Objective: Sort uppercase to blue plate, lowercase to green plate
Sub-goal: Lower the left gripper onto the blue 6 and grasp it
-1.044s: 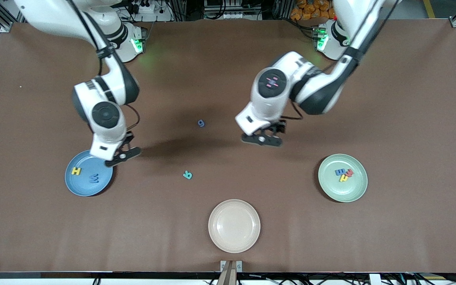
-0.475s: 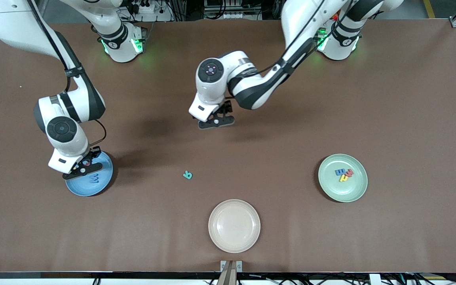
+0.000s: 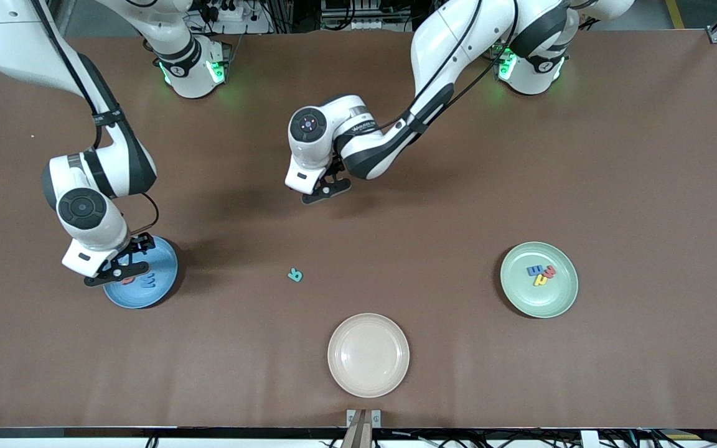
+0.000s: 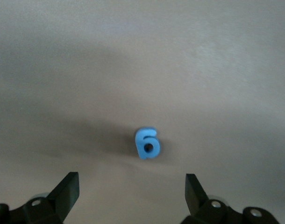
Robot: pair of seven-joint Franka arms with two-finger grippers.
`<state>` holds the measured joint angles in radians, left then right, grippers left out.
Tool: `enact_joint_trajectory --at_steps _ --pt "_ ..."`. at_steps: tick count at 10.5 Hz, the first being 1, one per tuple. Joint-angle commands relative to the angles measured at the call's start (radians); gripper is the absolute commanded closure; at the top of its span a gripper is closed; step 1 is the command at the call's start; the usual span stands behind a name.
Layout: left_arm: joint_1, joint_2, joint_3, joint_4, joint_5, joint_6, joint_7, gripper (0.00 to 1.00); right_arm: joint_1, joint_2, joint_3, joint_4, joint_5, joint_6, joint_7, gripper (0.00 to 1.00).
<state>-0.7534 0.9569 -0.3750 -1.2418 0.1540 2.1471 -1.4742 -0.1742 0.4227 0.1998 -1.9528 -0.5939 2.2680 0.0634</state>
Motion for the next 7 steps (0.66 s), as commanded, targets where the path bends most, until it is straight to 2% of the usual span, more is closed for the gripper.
enact_joint_trajectory --at_steps 1,4,7 --pt "-0.049 0.035 0.042 0.062 -0.021 -0.007 -0.087 0.00 -0.030 0.005 0.020 0.026 0.016 -0.007 0.006 0.00" --pt "-0.073 0.059 0.065 0.097 -0.021 -0.007 -0.178 0.00 -0.022 0.007 0.021 0.031 0.022 -0.004 0.007 0.00" --pt "-0.135 0.065 0.157 0.113 -0.022 -0.004 -0.179 0.00 -0.019 0.008 0.023 0.031 0.023 -0.002 0.007 0.00"
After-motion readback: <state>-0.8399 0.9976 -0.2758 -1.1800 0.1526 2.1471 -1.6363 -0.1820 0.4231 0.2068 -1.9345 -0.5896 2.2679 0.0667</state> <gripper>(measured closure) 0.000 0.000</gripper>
